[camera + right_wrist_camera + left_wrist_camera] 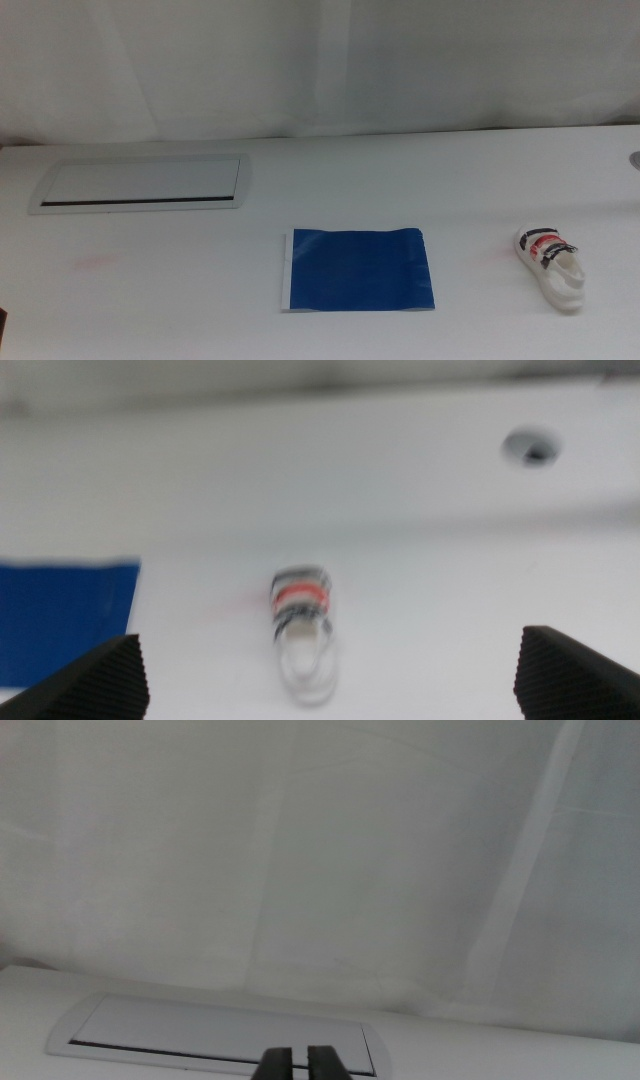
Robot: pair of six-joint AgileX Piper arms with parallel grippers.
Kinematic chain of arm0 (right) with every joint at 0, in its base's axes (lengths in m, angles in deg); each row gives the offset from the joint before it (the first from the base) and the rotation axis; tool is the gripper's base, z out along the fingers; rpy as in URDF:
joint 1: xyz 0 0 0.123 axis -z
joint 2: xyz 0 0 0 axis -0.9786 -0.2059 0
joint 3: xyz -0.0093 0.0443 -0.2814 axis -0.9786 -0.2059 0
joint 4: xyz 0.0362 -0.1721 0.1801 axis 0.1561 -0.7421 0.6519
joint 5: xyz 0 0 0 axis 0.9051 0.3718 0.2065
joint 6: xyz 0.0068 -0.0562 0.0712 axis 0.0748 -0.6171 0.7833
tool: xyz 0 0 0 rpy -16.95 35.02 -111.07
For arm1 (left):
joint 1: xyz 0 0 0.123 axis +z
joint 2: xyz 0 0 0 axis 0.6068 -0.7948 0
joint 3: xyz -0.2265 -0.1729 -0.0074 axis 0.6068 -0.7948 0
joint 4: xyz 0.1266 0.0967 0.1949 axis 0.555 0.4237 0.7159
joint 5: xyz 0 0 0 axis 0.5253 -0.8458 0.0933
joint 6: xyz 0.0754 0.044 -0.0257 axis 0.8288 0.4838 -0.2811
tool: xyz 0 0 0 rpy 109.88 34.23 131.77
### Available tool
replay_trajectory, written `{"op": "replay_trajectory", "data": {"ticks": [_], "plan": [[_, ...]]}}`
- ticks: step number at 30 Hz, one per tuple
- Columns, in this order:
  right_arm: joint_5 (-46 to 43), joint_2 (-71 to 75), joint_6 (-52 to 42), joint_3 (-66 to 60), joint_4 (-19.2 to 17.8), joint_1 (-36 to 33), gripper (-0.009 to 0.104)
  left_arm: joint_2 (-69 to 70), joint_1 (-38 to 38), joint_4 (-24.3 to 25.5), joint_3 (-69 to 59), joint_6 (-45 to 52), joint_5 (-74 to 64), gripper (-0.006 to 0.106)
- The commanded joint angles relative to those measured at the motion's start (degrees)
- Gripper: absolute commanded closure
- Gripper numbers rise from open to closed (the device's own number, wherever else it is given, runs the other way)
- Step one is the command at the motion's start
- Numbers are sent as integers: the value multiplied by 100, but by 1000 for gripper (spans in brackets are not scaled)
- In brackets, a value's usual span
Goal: Use one arm to grab the shoe from the table and place it on the mat.
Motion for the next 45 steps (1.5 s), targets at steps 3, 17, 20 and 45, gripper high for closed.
{"op": "replay_trajectory", "data": {"ticks": [3,17,20,45], "plan": [[367,-1243,-495,517,331,-29,-8,231,16,4,-216,-4,26,103],[-55,-3276,135,604,-991,-1279,-8,231,16,4,-216,-4,26,103],[-222,-3585,163,604,-941,-1289,-8,231,16,4,-216,-4,26,103],[-1430,-5351,519,594,-974,-1289,-8,231,16,4,-216,-4,26,103]]}}
